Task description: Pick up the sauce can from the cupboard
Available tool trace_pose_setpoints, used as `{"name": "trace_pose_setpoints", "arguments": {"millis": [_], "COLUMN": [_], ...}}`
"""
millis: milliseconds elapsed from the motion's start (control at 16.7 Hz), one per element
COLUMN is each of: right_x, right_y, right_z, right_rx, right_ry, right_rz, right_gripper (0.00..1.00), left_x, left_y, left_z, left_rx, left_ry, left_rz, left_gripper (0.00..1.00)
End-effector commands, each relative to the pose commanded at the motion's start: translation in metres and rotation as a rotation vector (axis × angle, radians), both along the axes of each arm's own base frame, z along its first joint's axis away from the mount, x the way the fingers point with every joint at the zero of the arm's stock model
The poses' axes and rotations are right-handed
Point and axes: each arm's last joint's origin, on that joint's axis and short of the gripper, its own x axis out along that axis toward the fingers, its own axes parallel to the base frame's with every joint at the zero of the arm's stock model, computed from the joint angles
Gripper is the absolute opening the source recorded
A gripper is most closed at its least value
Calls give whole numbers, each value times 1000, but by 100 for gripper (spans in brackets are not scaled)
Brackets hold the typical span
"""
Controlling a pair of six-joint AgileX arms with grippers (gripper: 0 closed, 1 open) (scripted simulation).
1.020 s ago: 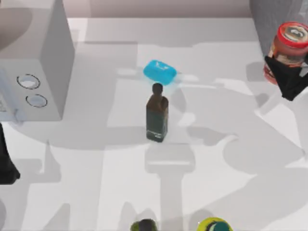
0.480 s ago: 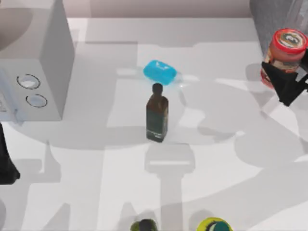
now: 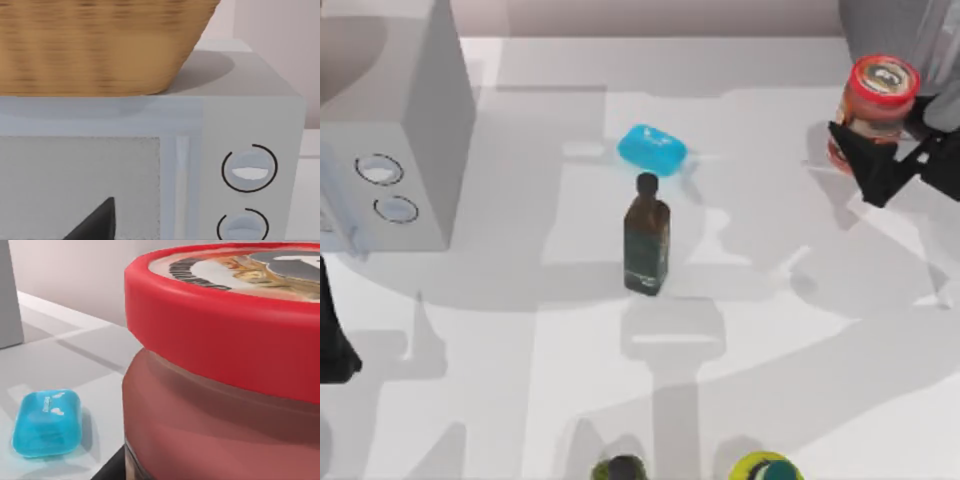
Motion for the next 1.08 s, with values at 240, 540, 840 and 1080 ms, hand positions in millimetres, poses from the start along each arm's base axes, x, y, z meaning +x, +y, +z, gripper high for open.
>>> {"name": "trace_pose_setpoints", "arguments": {"millis": [240, 540, 840, 1080], "right_x": [13, 13, 13, 13], "right_y": [16, 16, 16, 16], "right_z": [-10, -10, -10, -10], "right_rx": [0, 0, 0, 0], "right_ry": [4, 4, 4, 4], "right_rz": [-4, -4, -4, -4], "right_gripper": [0, 15, 53, 83], "left_x": [0, 0, 0, 0], "left_y": [0, 0, 0, 0], "left_z": [0, 0, 0, 0], "left_rx": [0, 0, 0, 0], "left_ry": [0, 0, 0, 0], "left_rz": [0, 0, 0, 0], "left_gripper": [100, 100, 100, 100]}}
